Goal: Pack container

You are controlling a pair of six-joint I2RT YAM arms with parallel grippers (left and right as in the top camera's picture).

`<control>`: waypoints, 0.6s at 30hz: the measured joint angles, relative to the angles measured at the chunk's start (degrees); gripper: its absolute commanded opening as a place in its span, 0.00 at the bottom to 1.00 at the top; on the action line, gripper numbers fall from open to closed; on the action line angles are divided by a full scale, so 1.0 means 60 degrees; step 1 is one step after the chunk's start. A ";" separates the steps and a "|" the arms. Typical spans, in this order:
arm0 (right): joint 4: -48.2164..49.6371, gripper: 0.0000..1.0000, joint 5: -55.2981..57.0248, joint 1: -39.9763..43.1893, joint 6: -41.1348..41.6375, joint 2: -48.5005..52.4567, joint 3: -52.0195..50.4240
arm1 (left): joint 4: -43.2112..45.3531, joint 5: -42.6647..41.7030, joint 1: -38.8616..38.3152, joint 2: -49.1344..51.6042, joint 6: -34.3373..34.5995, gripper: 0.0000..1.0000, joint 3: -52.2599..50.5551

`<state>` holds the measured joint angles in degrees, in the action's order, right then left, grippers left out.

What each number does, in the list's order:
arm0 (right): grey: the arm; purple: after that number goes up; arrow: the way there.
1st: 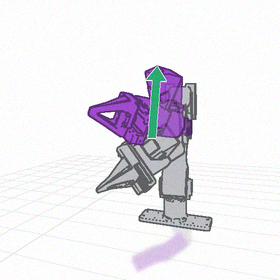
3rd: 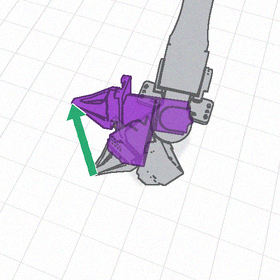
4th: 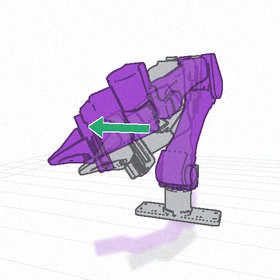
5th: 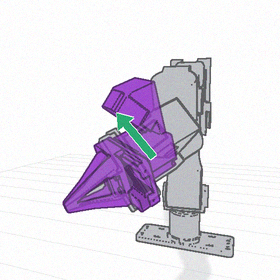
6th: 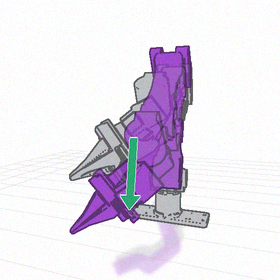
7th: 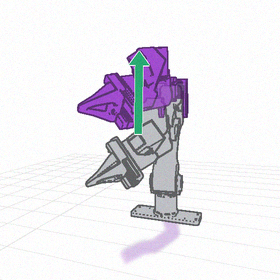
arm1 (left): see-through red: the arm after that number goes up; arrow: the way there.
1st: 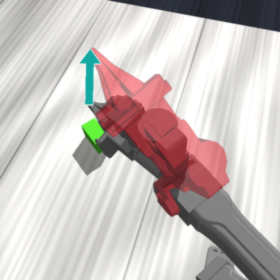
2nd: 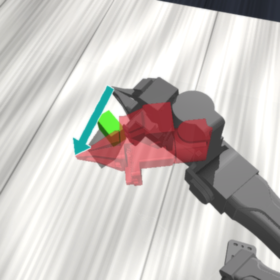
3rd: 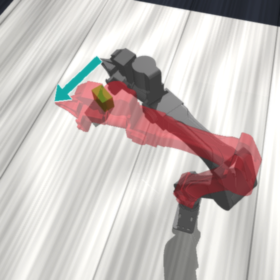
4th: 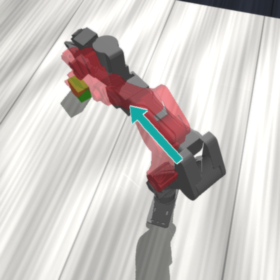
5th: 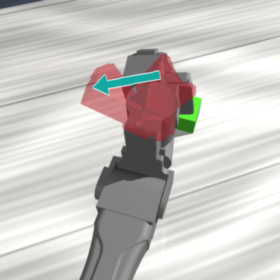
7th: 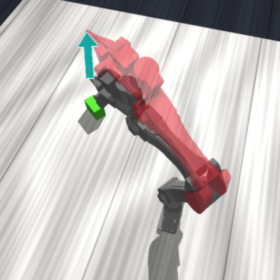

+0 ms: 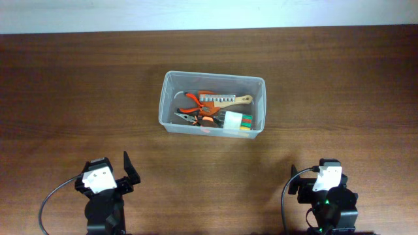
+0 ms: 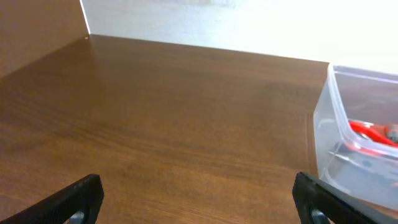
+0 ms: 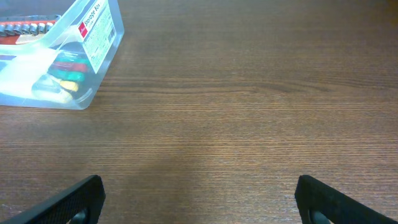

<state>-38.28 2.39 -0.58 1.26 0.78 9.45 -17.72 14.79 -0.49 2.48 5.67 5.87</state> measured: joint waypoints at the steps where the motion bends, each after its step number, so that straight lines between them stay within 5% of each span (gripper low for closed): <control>1: 0.0000 0.98 0.0000 0.0000 -0.0004 0.0000 0.0000 | 0.0004 0.0004 0.0000 -0.0058 0.0000 0.99 0.0000; 18: 0.0004 0.98 0.0000 0.0000 0.0007 0.0000 0.0004 | 0.0004 0.0000 0.0000 -0.0255 0.0000 0.99 0.0000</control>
<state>-38.26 2.39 -0.58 1.30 0.78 9.47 -17.69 14.79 -0.49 0.95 5.67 5.87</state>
